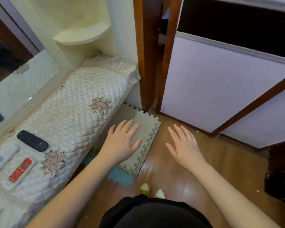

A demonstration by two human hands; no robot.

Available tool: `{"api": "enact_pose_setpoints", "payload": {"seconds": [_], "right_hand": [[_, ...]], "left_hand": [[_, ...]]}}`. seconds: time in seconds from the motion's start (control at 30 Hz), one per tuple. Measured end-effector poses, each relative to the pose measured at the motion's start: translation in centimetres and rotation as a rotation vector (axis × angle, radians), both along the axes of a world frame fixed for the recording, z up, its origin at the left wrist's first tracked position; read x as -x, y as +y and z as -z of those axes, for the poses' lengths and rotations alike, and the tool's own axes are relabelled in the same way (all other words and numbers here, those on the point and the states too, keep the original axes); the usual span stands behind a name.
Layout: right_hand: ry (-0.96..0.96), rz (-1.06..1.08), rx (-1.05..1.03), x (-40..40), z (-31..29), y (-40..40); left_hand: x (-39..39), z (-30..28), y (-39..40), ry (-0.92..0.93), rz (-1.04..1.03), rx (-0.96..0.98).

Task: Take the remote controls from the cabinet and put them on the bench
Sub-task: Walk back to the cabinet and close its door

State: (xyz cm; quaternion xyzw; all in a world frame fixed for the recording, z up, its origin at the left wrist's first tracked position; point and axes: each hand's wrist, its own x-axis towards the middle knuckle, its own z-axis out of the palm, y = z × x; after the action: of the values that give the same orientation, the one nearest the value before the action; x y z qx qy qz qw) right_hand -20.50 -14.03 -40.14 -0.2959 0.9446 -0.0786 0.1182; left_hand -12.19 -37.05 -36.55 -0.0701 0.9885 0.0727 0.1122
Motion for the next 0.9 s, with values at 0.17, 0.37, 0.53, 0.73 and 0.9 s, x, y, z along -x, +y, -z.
{"api": "enact_pose_setpoints", "payload": {"seconds": [0.17, 0.37, 0.53, 0.73, 0.9], "right_hand": [[0.0, 0.187, -0.007, 0.1, -0.3, 3.0], [0.02, 0.414, -0.036, -0.6, -0.8, 8.0], [0.058, 0.637, -0.04, -1.7, -1.4, 13.6], [0.101, 0.893, -0.06, -3.3, -2.5, 23.1], [0.107, 1.028, -0.066, -4.7, -4.2, 32.2]], "left_hand": [[5.7, 0.7, 2.4, 0.035, 0.187, -0.003], [11.1, -0.5, 8.9, 0.094, 0.477, 0.019], [14.3, -1.5, 16.4, 0.103, 0.688, 0.039], [16.3, -2.2, 27.8, 0.098, 0.905, 0.026], [16.6, -3.0, 38.5, 0.022, 1.038, 0.054]]}}
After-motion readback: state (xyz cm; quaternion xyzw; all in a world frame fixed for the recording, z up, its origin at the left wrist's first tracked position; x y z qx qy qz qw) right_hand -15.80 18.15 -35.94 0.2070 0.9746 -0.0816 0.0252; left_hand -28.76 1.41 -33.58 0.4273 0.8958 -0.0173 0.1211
